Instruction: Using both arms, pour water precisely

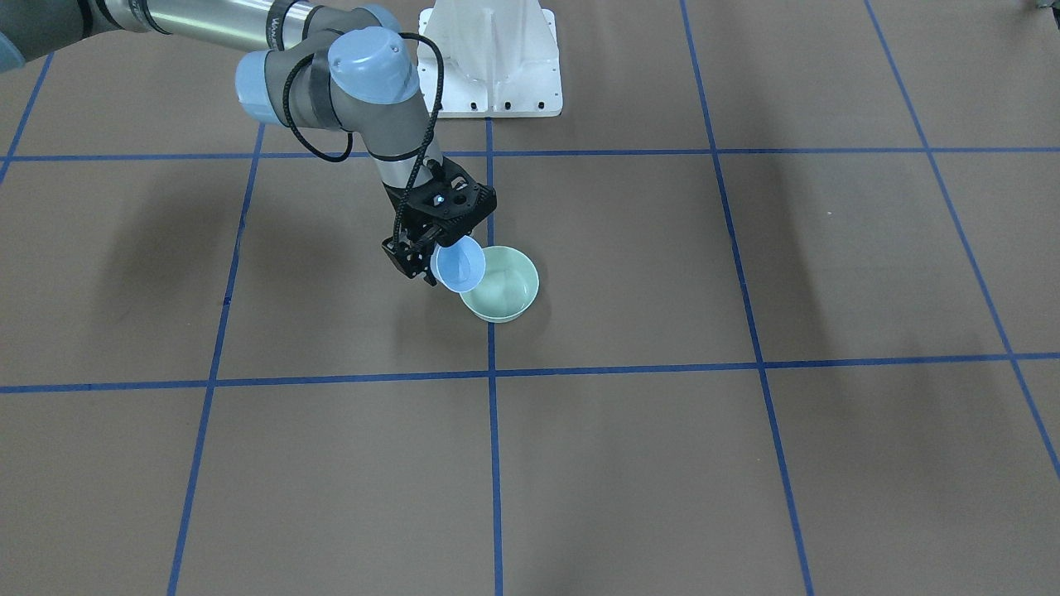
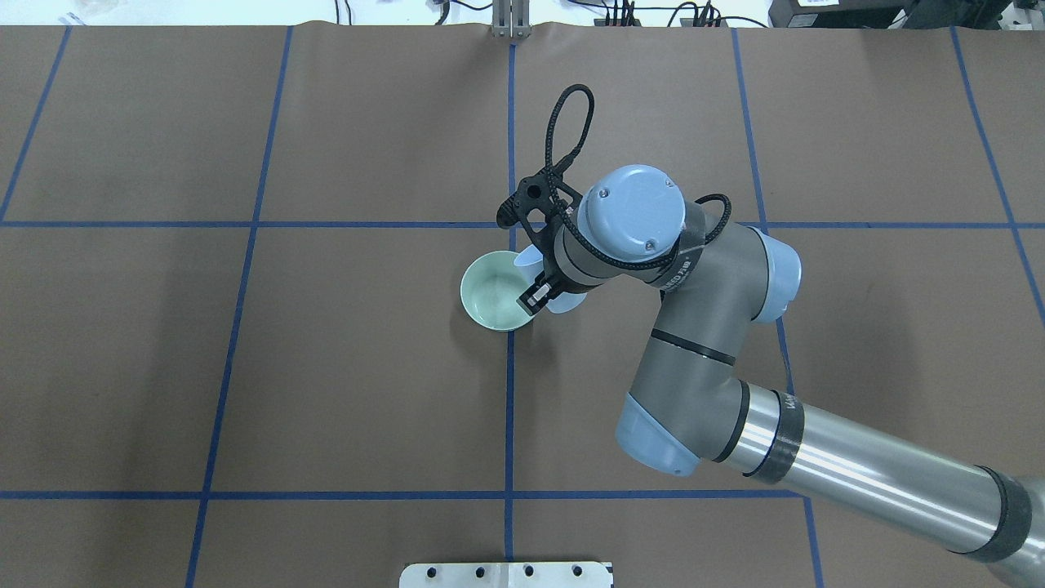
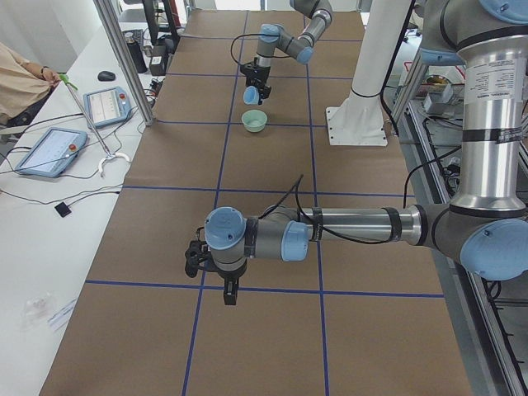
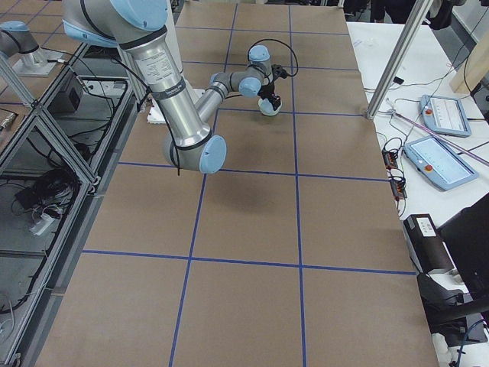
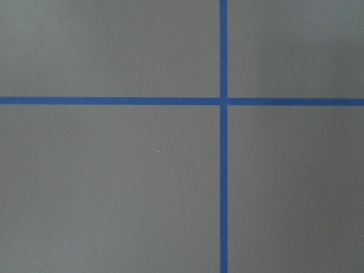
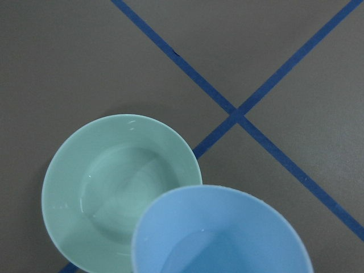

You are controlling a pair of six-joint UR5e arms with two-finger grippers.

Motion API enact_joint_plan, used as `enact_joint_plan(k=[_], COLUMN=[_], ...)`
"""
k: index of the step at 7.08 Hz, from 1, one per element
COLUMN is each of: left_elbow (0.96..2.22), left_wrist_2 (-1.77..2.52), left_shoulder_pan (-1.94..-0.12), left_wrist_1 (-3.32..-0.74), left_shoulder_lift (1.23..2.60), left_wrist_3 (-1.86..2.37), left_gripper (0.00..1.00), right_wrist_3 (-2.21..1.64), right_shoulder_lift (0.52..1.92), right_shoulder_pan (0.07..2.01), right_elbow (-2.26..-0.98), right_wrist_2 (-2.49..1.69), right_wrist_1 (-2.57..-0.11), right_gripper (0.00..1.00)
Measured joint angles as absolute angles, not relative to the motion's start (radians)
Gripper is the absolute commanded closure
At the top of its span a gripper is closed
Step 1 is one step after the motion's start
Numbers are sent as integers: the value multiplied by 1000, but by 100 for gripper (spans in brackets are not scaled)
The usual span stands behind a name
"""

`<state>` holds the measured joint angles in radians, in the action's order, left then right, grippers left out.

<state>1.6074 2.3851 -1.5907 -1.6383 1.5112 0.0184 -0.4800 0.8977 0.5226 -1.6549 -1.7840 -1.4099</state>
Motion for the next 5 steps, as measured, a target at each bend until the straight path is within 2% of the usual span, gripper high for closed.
enact_joint_plan(k=[5], left_elbow=[1606], left_wrist_2=[2385], left_shoulder_pan=[-1592], left_wrist_1=[-1637], left_shoulder_lift=[1509], left_wrist_3=[20], left_gripper=[0], right_wrist_3=[-482], right_shoulder_lift=[765], right_shoulder_pan=[501], right_elbow=[-1645], right_wrist_2=[-1783], right_wrist_1=[-1710], right_gripper=[100])
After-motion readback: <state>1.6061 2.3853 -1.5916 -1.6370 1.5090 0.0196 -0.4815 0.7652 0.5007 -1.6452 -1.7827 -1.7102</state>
